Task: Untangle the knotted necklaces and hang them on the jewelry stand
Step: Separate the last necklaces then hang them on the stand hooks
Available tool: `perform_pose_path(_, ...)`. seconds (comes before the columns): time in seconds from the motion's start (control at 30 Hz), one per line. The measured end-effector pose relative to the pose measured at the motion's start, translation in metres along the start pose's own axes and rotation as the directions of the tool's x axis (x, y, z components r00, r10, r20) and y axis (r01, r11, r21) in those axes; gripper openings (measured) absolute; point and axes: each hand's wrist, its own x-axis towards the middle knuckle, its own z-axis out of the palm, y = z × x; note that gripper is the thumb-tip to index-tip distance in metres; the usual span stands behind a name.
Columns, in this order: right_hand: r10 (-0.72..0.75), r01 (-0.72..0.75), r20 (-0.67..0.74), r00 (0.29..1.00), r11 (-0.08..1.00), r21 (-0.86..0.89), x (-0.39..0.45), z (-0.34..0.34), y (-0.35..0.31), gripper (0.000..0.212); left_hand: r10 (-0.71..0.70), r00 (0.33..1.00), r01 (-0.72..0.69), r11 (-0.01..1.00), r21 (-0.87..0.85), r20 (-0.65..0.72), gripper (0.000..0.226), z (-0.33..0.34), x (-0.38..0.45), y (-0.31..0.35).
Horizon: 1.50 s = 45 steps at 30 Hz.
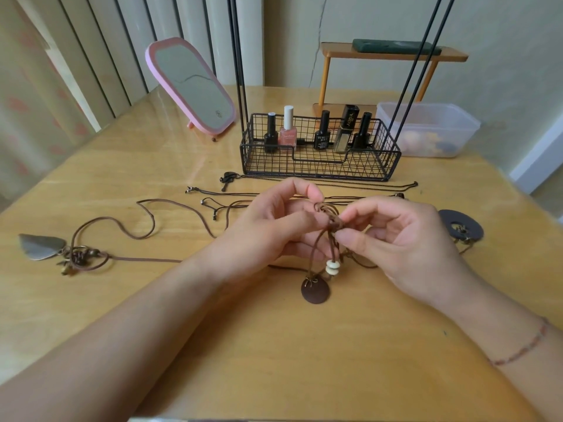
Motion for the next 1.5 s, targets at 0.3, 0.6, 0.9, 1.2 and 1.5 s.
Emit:
perform_pose_path(0.3, -0.009, 0.007, 0.010, 1.000, 0.984, 0.179, 0.005, -0.011, 0.004, 0.014, 0.065, 0.998, -0.064, 0.994, 0.088, -0.001, 0.026, 0.000, -0.001, 0.000)
perform_pose_path(0.6, -0.019, -0.027, 0.076, 0.997, 0.827, 0.561, 0.011, -0.024, 0.008, 0.028, 0.049, 0.999, -0.050, 0.996, 0.074, 0.009, 0.020, -0.001, -0.001, 0.002)
perform_pose_path(0.9, -0.031, 0.014, 0.033, 0.999, 0.902, 0.432, 0.010, -0.023, 0.011, 0.027, 0.023, 1.000, -0.022, 0.996, 0.090, -0.011, 0.019, 0.001, -0.001, 0.002)
perform_pose_path(1.2, -0.145, 0.146, 0.018, 0.989, 0.986, -0.079, 0.004, -0.012, 0.014, 0.024, 0.004, 1.000, -0.004, 1.000, 0.031, -0.004, 0.013, -0.001, 0.000, 0.002)
perform_pose_path(1.5, -0.219, 0.225, 0.054, 0.974, 0.931, -0.286, 0.000, -0.012, 0.010, 0.024, 0.006, 1.000, -0.005, 1.000, 0.030, -0.020, 0.009, -0.001, 0.000, 0.001)
